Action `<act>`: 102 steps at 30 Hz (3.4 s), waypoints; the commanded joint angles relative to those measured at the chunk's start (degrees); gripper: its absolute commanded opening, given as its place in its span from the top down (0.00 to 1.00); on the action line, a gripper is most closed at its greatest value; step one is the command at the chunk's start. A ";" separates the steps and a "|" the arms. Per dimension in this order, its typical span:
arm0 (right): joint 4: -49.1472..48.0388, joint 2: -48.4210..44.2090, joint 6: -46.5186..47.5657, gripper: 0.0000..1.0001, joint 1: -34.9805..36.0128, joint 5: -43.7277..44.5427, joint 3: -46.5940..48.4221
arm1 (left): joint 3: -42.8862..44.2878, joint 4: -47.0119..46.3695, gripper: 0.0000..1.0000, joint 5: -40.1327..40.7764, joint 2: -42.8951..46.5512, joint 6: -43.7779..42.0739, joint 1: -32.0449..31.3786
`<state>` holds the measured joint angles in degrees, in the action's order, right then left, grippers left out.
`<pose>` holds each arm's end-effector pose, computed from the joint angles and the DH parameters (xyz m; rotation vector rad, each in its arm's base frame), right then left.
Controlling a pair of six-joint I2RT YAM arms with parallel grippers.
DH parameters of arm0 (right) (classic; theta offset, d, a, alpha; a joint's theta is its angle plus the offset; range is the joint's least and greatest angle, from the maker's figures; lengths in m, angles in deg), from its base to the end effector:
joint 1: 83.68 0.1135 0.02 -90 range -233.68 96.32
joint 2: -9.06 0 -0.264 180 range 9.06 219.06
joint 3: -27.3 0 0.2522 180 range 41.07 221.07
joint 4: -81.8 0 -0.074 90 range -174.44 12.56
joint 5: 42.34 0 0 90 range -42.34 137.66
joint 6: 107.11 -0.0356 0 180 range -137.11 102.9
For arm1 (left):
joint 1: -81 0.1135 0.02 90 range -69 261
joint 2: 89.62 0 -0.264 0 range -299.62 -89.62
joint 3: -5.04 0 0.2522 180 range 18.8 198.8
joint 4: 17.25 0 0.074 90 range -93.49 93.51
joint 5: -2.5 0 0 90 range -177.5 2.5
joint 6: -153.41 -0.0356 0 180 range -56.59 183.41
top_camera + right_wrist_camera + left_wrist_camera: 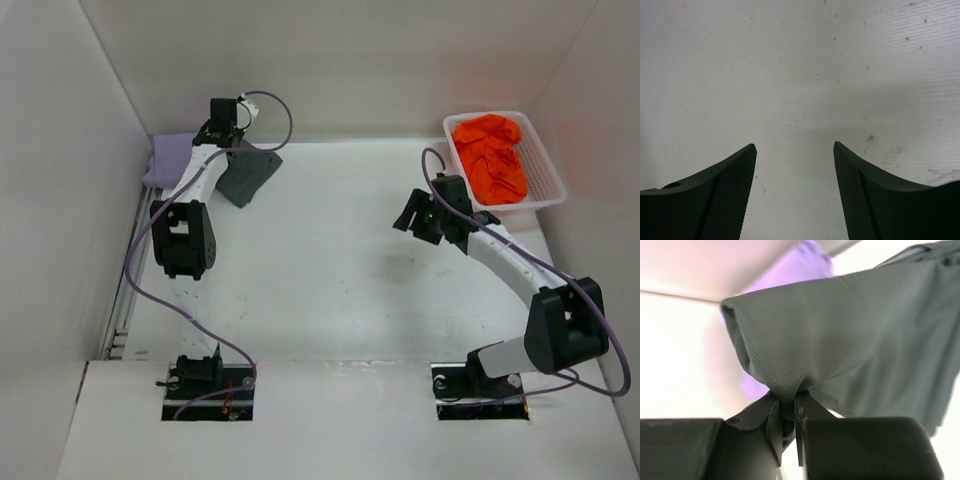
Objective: Fold and stack the t-shirts
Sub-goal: Put the neatly folded tshirt into the corner of the board with the left arm
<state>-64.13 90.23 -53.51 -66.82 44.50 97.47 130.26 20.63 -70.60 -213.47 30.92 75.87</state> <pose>0.2908 0.0902 0.2487 0.3828 2.3857 0.5074 0.5049 -0.0349 0.2745 0.5618 2.1677 0.5885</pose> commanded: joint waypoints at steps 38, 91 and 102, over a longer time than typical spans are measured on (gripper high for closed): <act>5.35 -2.86 2.65 0.29 2.60 0.26 2.84 | 16.34 1.55 0.49 -0.65 -8.96 3.58 24.95; 0.69 -0.48 2.56 0.29 4.19 -1.41 -4.81 | 1.48 7.26 0.78 -12.51 -9.31 11.75 12.82; 0.69 0.66 2.74 0.28 4.19 -1.41 -4.28 | 3.49 7.69 0.97 -18.21 -5.70 12.54 11.94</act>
<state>-61.37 90.58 -51.58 -62.32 43.17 91.15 131.44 27.45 -84.00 -225.36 42.44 88.49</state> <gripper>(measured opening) 0.713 0.055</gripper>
